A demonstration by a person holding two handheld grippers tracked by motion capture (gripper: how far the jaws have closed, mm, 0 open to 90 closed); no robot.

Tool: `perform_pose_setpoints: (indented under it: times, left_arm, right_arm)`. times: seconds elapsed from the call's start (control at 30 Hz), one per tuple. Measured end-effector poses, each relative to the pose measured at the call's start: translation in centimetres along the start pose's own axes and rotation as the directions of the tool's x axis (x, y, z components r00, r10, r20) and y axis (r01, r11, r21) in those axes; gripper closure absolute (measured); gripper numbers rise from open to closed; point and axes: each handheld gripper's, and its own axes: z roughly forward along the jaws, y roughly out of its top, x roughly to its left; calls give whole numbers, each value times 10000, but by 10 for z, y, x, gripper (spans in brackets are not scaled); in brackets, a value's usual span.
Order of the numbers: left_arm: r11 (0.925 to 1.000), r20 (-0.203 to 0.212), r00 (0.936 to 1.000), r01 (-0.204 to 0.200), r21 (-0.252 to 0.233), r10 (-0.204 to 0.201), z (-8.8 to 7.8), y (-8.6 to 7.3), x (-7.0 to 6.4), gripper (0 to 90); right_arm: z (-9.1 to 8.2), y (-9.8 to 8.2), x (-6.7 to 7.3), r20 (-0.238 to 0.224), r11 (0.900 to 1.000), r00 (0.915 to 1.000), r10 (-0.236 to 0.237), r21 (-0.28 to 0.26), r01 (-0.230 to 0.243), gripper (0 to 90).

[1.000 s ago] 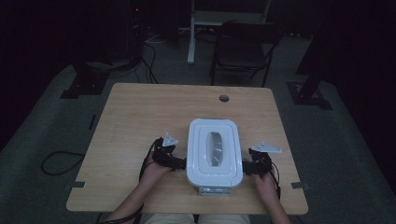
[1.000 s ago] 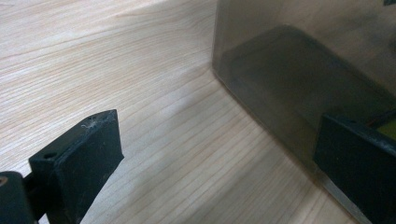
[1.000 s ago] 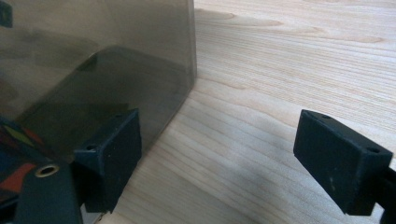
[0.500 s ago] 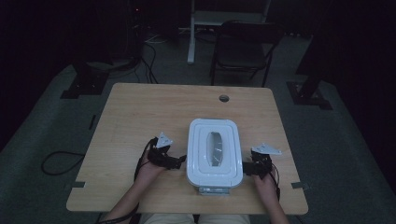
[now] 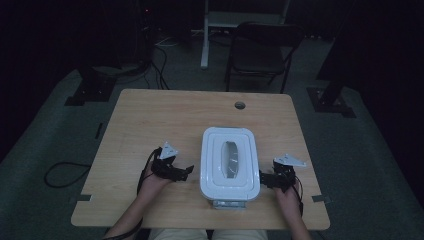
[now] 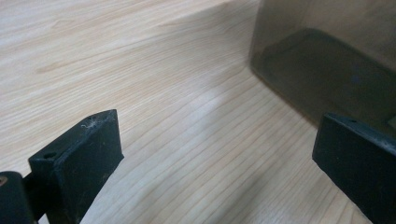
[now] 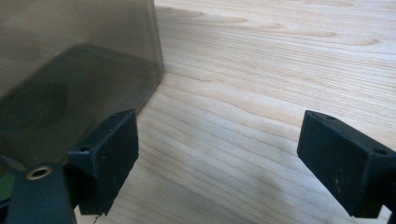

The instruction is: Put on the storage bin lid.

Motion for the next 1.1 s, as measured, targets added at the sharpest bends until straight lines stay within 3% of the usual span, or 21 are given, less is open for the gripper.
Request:
perform_pose_setpoints:
  times: [0.1, 0.2, 0.6, 0.73, 0.93, 1.1]
  left_arm:
    - [9999, -94, 9999, 104, -45, -105, -4, -2, 5, 22]
    - [9998, -241, 9996, 148, -114, -151, -10, -3, 9, 22]
    - [9992, -616, 9974, 376, -143, -384, -28, -15, 26, 22]
    - [9977, -827, 9943, 658, -145, -668, -36, -22, 33, 22]
    - [9971, -1191, 9900, 757, -68, -760, -49, -33, 45, 22]
    - [9936, -1601, 9806, 1132, -63, -1127, -60, -44, 56, 22]
  right_arm:
    - [-4, 0, -2, 94, 9999, 9999, 73, -73, -72, 126]
    - [-8, -1, -2, 476, 9996, 9988, -88, -274, 101, 128]
    - [-17, -5, -11, 726, 9995, 9972, 197, -267, -178, 128]
    - [-18, -7, -14, 930, 9995, 9954, 227, -230, -206, 128]
    - [-23, -9, -19, 1138, 9986, 9925, 447, -336, -411, 128]
    - [-24, -11, -25, 1574, 9978, 9860, 551, -446, -486, 128]
